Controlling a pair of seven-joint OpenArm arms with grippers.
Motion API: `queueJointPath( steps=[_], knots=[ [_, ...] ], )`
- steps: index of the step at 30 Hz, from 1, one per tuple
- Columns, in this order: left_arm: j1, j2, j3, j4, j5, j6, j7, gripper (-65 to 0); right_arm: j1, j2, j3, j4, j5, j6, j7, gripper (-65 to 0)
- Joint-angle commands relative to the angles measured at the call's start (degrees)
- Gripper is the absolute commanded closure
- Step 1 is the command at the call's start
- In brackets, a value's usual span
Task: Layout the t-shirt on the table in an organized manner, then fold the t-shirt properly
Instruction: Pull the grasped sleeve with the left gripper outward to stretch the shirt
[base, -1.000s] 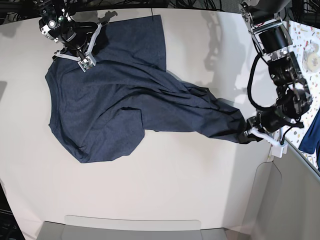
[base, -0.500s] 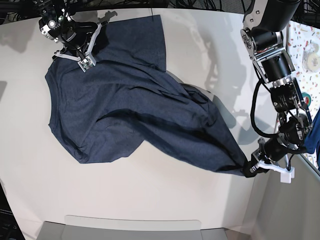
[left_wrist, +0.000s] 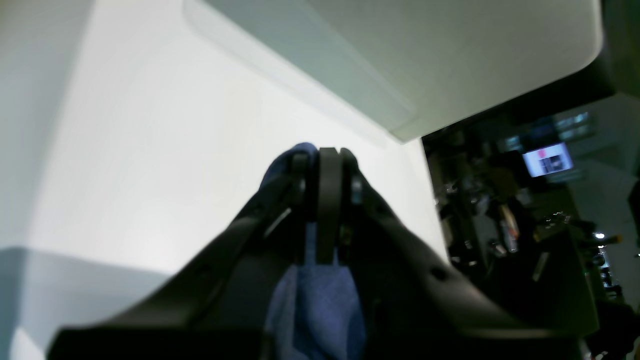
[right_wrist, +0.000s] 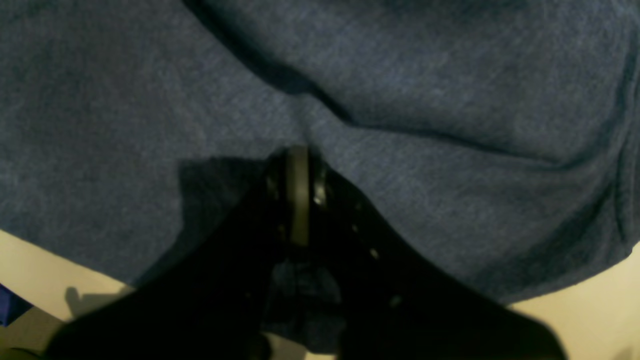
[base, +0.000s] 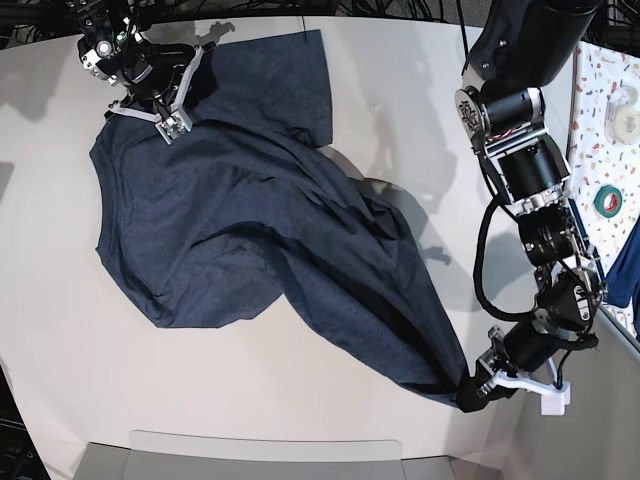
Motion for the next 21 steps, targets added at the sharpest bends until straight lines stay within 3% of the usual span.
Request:
queueJointPath(
  steps=[1,6,15,21],
  knots=[
    [-2.72,-0.45,-0.07,1.03,-1.26,-0.59,-1.34,0.0,-0.82,0.76,0.16,-0.11,-1.53,-0.09,-3.95,0.0],
    [-4.65,-0.45,-0.51,2.26,-1.35,-0.59,-1.25,0.0,-0.65,0.67,0.33,-0.11,-1.53,-0.09,-6.06,0.0],
    [-6.15,-0.62,-0.33,16.15,-1.35,-0.59,-1.17,0.0,-0.56,0.76,0.60,-0.11,-1.53,-0.09,-6.24,0.0],
    [-6.15,-0.62,-0.16,16.77,-1.35,-0.59,-1.87,0.0,-0.65,0.76,0.42,-0.11,-1.53,-0.09,-6.32,0.0]
  ],
)
